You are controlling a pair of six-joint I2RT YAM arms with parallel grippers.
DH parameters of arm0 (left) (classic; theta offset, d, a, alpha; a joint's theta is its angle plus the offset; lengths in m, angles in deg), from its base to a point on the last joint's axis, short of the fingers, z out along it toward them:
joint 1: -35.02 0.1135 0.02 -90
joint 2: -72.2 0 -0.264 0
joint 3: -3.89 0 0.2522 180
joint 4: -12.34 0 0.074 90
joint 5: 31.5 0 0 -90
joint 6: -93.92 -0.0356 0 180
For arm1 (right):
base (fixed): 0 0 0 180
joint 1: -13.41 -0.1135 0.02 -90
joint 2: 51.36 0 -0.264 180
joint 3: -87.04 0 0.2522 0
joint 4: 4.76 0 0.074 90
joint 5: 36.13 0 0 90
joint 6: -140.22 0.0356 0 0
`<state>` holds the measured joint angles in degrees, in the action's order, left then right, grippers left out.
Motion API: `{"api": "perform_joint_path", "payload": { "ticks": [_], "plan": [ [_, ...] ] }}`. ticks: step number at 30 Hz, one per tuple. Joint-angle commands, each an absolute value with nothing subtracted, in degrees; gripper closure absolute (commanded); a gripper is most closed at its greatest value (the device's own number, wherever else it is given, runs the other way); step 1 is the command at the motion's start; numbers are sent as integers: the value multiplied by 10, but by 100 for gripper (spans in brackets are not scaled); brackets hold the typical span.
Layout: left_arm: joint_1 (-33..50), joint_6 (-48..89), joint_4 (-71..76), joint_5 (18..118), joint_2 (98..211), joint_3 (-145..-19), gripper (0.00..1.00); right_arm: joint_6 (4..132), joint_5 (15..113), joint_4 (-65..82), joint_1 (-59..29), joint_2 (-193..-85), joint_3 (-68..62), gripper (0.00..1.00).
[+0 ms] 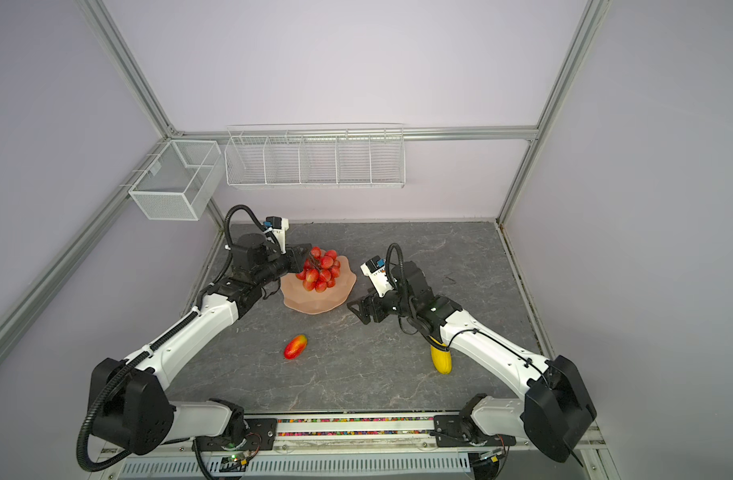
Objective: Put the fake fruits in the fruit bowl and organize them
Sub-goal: 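Lift the berry bunch with the left gripper and lower it into the bowl, then grasp the yellow fruit farther from the robot with the right gripper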
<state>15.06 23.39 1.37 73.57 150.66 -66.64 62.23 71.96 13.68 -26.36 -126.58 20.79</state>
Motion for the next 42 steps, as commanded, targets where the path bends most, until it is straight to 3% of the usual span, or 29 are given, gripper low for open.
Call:
{"api": "perform_joint_path", "payload": {
  "ticks": [1,19,27,32,33,34,38,42],
  "plan": [
    [172,257,72,779,1543,-646,100,625,736,104,-273,-1293,184,12],
    [193,241,180,755,1655,-600,98,630,728,94,-279,-1351,165,12],
    [207,237,191,760,1668,-594,64,629,730,94,-280,-1374,153,12],
    [207,239,195,740,1620,-576,39,667,634,118,-269,-1373,152,12],
    [207,237,195,737,1604,-570,32,681,615,133,-260,-1377,149,12],
    [205,234,192,736,1588,-565,2,694,600,147,-249,-1381,147,12],
    [178,184,122,724,1532,-569,1,748,533,193,-192,-1381,157,12],
    [89,106,32,723,1493,-583,1,810,472,243,-120,-1385,167,12]
  ]
}}
